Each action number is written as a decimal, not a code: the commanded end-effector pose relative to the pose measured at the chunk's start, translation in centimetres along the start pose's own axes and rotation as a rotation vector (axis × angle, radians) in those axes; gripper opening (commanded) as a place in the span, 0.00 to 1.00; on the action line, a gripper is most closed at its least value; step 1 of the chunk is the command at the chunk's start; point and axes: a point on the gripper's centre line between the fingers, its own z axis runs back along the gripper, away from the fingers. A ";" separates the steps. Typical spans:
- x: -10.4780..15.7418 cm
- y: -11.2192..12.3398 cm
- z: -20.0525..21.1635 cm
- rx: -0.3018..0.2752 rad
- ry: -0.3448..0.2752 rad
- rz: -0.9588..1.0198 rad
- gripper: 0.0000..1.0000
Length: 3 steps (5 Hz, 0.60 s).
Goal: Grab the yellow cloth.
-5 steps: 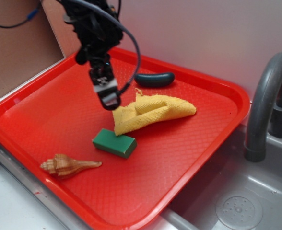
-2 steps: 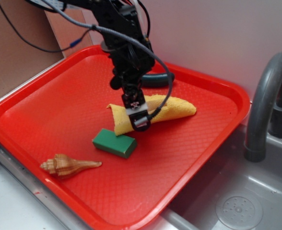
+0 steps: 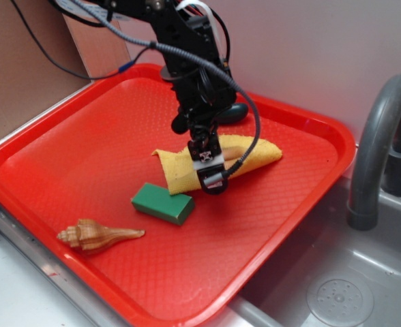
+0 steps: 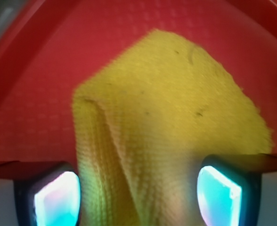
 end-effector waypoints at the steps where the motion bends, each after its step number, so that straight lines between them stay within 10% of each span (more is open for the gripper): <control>1: 1.2 -1.1 1.3 0.052 -0.049 0.011 0.00; 3: 1.4 -1.2 1.3 0.076 -0.041 0.011 0.00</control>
